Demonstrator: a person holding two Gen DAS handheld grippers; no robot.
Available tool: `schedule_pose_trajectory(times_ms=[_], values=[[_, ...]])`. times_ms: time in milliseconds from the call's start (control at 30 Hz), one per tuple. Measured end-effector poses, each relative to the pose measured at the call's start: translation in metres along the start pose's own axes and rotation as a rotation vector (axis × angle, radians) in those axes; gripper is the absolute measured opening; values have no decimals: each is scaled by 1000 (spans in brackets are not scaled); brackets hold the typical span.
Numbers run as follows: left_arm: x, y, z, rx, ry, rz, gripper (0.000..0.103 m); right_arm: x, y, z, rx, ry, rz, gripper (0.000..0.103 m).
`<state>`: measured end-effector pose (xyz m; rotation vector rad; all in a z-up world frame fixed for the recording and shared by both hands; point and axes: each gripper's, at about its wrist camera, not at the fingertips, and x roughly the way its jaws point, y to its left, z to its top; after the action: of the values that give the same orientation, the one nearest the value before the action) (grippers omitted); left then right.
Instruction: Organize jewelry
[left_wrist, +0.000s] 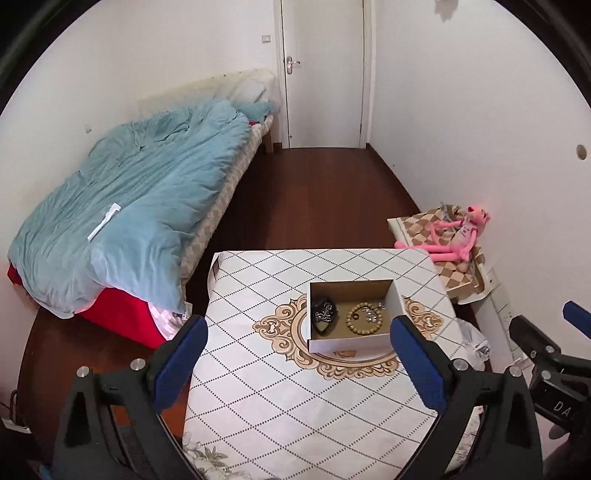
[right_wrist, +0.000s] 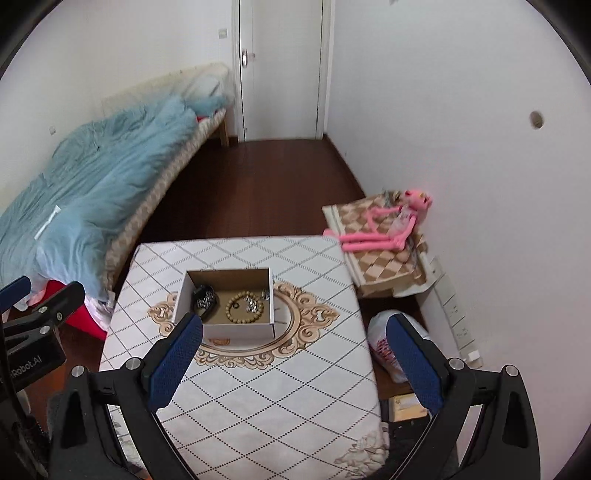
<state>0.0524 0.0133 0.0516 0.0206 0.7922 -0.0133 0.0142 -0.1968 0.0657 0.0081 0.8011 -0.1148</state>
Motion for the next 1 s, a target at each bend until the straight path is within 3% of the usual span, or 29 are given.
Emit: schedule_pose_trajectory(times_ms=[233, 433, 700, 1000], values=[[-40, 6, -8, -20, -21, -13, 101, -56, -2, -2, -4, -82, -17, 101], [-50, 9, -14, -28, -5, -13, 101, -74, 2, -8, -28, -93, -20, 101], [-31, 3, -6, -35, 81, -16, 101, -57, 0, 2, -22, -43, 0, 101], [-8, -2, 19, -37, 114, -8, 101, -14, -2, 37, -12, 34, 27, 102]])
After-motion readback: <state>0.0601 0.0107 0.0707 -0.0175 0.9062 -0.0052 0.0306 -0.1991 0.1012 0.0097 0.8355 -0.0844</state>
